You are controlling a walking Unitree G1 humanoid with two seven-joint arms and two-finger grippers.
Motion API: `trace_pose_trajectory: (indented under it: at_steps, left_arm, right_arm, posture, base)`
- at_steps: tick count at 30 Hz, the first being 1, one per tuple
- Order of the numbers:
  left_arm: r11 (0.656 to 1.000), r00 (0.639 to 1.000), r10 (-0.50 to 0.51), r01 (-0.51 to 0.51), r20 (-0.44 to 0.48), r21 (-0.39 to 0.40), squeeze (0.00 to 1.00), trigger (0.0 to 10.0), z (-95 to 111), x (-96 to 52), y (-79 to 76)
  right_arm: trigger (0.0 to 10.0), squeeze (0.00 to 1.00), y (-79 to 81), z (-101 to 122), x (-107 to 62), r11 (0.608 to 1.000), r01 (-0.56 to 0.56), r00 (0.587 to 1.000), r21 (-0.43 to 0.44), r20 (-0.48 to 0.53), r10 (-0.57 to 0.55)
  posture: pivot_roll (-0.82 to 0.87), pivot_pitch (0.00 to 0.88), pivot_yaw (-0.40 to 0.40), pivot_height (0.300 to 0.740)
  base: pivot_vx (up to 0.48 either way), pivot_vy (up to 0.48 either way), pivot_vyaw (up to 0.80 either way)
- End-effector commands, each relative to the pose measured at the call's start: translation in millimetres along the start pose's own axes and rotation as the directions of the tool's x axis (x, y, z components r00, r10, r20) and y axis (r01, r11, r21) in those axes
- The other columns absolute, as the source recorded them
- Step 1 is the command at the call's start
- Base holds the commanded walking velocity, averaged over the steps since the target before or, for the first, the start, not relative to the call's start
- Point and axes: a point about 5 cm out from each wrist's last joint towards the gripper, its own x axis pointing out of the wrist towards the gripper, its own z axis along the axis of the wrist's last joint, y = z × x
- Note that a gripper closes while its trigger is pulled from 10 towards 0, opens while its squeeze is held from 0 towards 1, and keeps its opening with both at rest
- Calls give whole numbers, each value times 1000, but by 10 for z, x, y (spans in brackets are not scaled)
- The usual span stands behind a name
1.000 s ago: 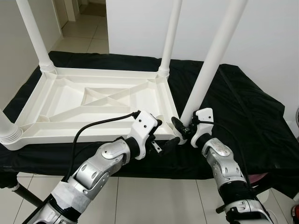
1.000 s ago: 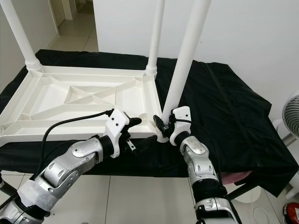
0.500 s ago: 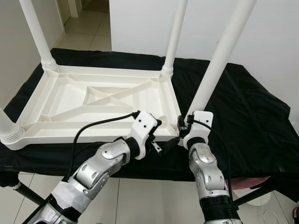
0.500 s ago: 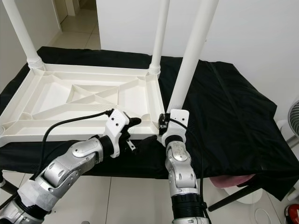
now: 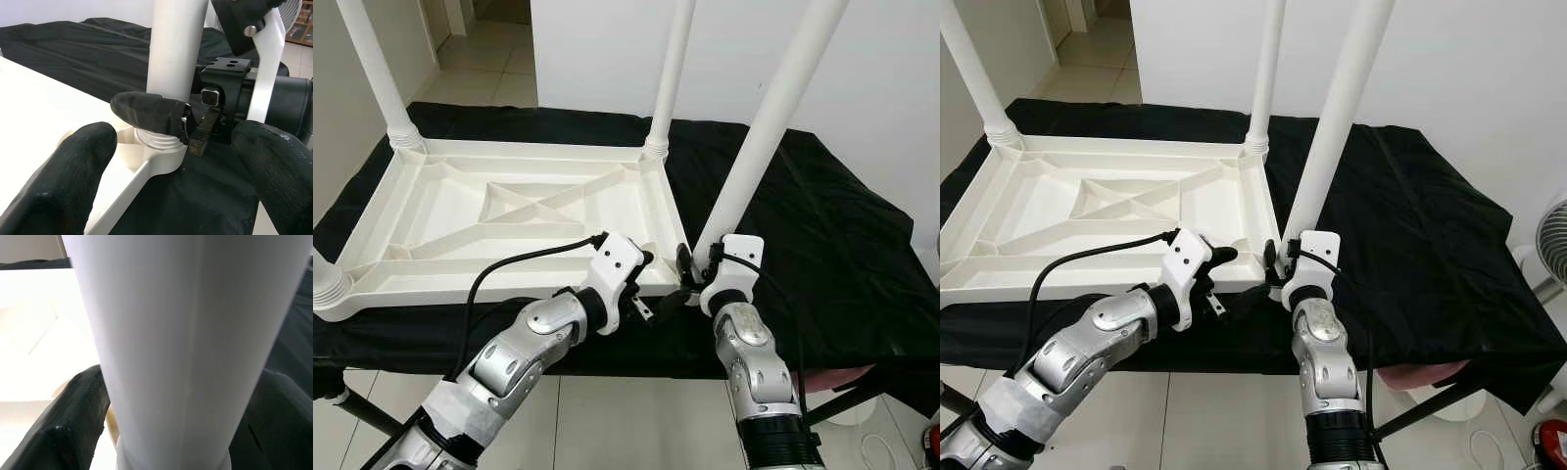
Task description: Building children table
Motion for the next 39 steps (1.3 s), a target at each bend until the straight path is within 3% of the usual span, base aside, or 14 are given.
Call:
trace_pose_trajectory:
  at_steps: [1, 4, 7, 9, 11, 13, 22, 30, 31, 32, 33, 36, 37, 39]
  left_arm:
    - [981, 981, -192, 192, -8, 15, 0, 10000, 5, 11, -102]
    - [981, 981, -192, 192, -8, 15, 0, 10000, 5, 11, -102]
    - [977, 977, -213, 214, -17, 21, 0, 10000, -3, 6, -131]
    - [977, 977, -213, 214, -17, 21, 0, 10000, -3, 6, -131]
    - [974, 974, -227, 227, -25, 25, 0, 10000, -9, 4, -152]
    - [974, 974, -227, 227, -25, 25, 0, 10000, -9, 4, -152]
    - [975, 976, -218, 219, -24, 34, 0, 10000, 16, 4, -134]
    - [976, 976, -215, 215, -23, 36, 0, 10000, 27, 6, -120]
    - [976, 976, -216, 216, -22, 36, 0, 10000, 27, 8, -123]
    - [975, 976, -217, 217, -22, 35, 0, 10000, 27, 9, -126]
    - [975, 976, -217, 218, -20, 37, 0, 10000, 29, 11, -127]
    - [975, 976, -217, 218, -19, 38, 0, 10000, 30, 13, -128]
    - [975, 976, -216, 217, -18, 39, 0, 10000, 36, 15, -124]
    - [976, 977, -214, 215, -17, 38, 0, 10000, 40, 15, -117]
  right_arm:
    - [10000, 0, -62, -44, 0, 997, -71, 997, -5, -22, 71]
    - [10000, 0, -62, -44, 0, 997, -71, 997, -5, -22, 71]
    - [10000, 0, -137, -55, 5, 961, -262, 965, -82, -30, 261]
    - [10000, 0, -137, -55, 5, 961, -262, 965, -82, -30, 261]
    - [10000, 0, -224, -64, 4, 901, -407, 913, -149, -56, 403]
    - [10000, 0, -224, -64, 4, 901, -407, 913, -149, -56, 403]
    - [10000, 0, -352, -105, 159, 788, -563, 826, -248, -149, 543]
    - [10000, 0, -403, -80, 243, 744, -610, 792, -272, -169, 587]
    - [4902, 0, -401, -80, 249, 738, -616, 787, -275, -172, 593]
    - [4902, 0, -404, -88, 258, 731, -627, 778, -271, -173, 603]
    - [1686, 0, -407, -99, 263, 724, -636, 771, -266, -176, 612]
    - [1686, 0, -410, -107, 267, 720, -642, 766, -263, -177, 618]
    - [0, 0, -405, -125, 262, 713, -654, 756, -255, -181, 629]
    - [0, 0, -393, -149, 246, 705, -665, 746, -247, -186, 639]
  posture:
    - [-47, 0, -73, 740]
    - [-47, 0, -73, 740]
    - [-42, 0, -74, 740]
    - [-42, 0, -74, 740]
    - [-39, 0, -73, 740]
    - [-39, 0, -73, 740]
    - [-30, 0, -69, 740]
    - [-29, 0, -67, 740]
    - [-31, 0, -65, 740]
    - [-31, 0, -65, 740]
    - [-30, 0, -65, 740]
    - [-30, 0, -65, 740]
    - [-27, 0, -67, 740]
    - [-27, 0, -67, 740]
  base:
    - [0, 0, 0]
    - [0, 0, 0]
    - [0, 0, 0]
    - [0, 0, 0]
    - [0, 0, 0]
    - [0, 0, 0]
    - [0, 0, 0]
    - [0, 0, 0]
    - [0, 0, 0]
    - [0, 0, 0]
    - [0, 0, 0]
    - [0, 0, 0]
    - [0, 0, 0]
    - [0, 0, 0]
